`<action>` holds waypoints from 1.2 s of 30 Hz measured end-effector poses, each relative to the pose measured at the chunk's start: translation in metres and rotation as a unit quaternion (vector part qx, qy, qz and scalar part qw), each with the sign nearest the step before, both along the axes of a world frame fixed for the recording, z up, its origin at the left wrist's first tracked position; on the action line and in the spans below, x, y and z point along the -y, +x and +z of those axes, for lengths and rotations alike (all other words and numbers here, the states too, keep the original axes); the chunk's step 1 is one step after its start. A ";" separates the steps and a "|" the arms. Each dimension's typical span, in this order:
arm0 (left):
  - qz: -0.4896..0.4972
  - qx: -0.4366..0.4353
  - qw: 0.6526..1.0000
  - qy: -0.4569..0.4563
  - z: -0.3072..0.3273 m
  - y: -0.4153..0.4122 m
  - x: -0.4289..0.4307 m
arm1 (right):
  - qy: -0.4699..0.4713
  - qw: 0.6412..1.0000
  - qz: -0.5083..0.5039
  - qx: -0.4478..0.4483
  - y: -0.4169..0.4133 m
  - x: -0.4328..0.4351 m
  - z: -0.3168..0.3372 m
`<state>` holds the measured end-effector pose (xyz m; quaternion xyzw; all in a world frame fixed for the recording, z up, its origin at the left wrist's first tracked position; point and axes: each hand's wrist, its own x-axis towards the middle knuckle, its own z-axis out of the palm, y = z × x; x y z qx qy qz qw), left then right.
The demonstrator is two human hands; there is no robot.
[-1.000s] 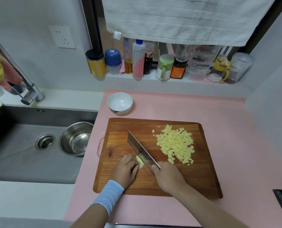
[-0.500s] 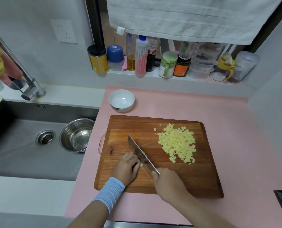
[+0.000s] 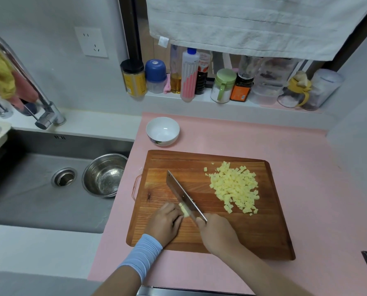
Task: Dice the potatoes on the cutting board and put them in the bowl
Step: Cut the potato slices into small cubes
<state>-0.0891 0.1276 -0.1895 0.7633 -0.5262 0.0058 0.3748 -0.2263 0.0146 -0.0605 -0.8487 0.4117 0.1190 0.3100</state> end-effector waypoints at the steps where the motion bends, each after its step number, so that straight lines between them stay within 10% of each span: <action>1: -0.002 -0.001 1.000 0.000 0.002 0.000 0.000 | -0.005 1.000 0.001 0.002 -0.001 -0.001 0.002; 30: 0.029 -0.098 0.995 0.023 0.010 0.006 -0.008 | 0.080 0.996 -0.020 0.038 -0.004 0.024 -0.008; 36: 0.200 -0.194 0.956 -0.092 0.044 0.038 -0.009 | -0.012 0.996 0.073 0.054 -0.012 0.028 0.010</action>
